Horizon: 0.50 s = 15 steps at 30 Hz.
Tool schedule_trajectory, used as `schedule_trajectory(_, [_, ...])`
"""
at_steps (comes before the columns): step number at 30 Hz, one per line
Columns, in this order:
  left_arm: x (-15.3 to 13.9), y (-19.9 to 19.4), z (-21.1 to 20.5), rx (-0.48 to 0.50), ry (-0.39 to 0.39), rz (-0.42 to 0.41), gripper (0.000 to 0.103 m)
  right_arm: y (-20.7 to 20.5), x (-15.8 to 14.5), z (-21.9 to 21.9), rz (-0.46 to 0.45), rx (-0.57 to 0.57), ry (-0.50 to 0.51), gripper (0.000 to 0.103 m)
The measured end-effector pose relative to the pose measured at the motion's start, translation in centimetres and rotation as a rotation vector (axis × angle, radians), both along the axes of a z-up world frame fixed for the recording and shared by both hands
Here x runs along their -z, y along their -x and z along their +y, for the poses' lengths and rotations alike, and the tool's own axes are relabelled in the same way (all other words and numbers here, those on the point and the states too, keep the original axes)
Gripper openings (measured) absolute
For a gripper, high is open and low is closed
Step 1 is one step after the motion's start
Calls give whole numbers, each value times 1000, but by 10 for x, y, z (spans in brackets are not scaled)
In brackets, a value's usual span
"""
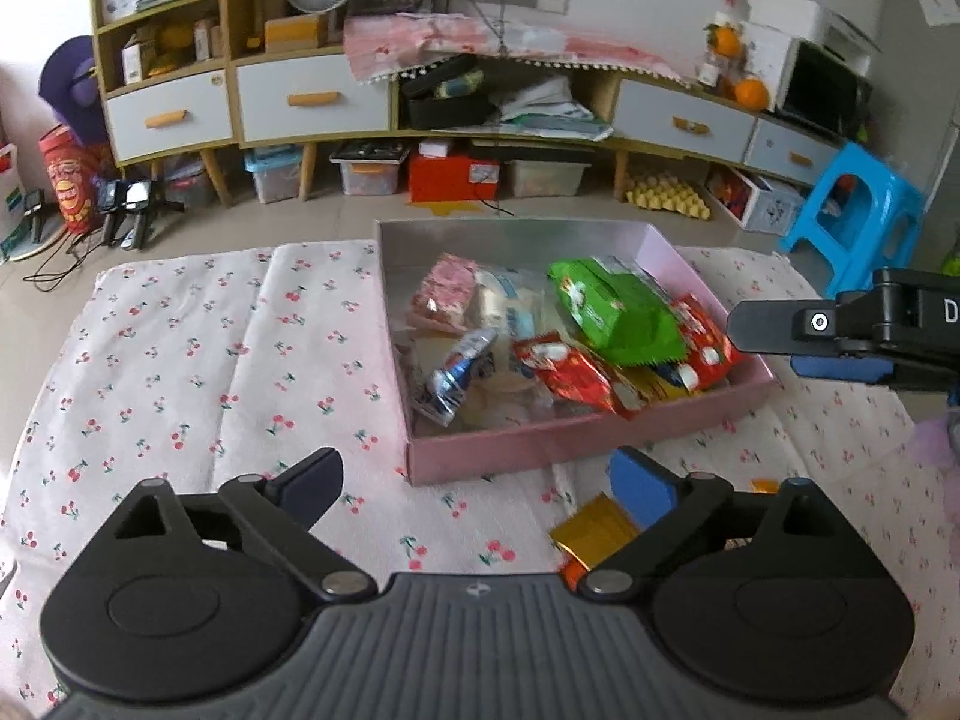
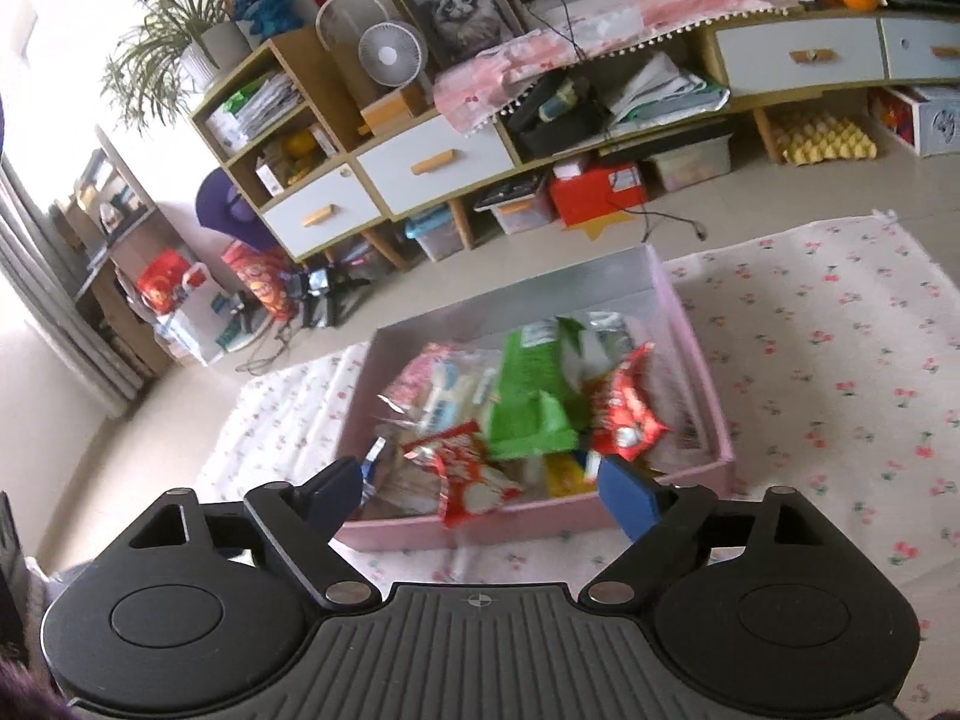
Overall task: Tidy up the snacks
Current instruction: 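Grasp the orange lotus-root packet with the right tool while the left tool grasps the brown square biscuit packet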
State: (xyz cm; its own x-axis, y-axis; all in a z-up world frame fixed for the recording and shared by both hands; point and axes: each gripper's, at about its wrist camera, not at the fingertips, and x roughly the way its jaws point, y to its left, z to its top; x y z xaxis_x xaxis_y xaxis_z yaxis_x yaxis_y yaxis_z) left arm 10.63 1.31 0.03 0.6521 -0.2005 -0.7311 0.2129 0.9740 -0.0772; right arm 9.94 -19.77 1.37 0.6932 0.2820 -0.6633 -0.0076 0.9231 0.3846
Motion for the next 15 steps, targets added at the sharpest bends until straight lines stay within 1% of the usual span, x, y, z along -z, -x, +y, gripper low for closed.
schedule_trajectory(3, [5,6,-4,42,-13,5,97,7,3,-4,4,-17,60,90])
schedule_trajectory(7, [14,15,-13,93,-64,5,97,17,8,-6,7,-52,141,90])
schedule_trajectory(11, [18,21,-18,142,-85,-4,97,24,14,-13,25,-69,173,90])
schedule_trajectory(15, [26,26,-27,223,-89,-19,97,28,25,-23,66,-57,213,90])
